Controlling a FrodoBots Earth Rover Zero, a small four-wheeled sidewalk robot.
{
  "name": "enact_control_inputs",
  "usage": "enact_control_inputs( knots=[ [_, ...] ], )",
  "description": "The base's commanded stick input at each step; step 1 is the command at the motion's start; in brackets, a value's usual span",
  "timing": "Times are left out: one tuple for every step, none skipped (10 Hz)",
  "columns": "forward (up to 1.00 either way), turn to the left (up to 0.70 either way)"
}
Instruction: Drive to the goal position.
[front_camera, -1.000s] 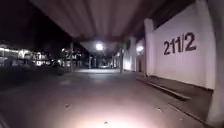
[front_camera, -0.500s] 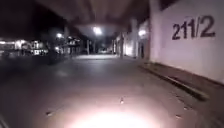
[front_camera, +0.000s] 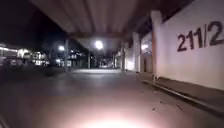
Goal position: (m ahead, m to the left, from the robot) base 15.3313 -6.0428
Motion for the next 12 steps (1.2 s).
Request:
enact_control_inputs(
  knots=[
    [1.0,-0.04],
    [1.0,-0.04],
    [1.0,-0.04],
    [1.0,-0.04],
    [1.0,-0.04],
    [1.0,-0.04],
    [1.0,-0.04],
    [1.0,-0.04],
    [1.0,-0.04],
    [1.0,-0.04],
    [1.0,-0.04],
    [1.0,-0.04]
  ],
)
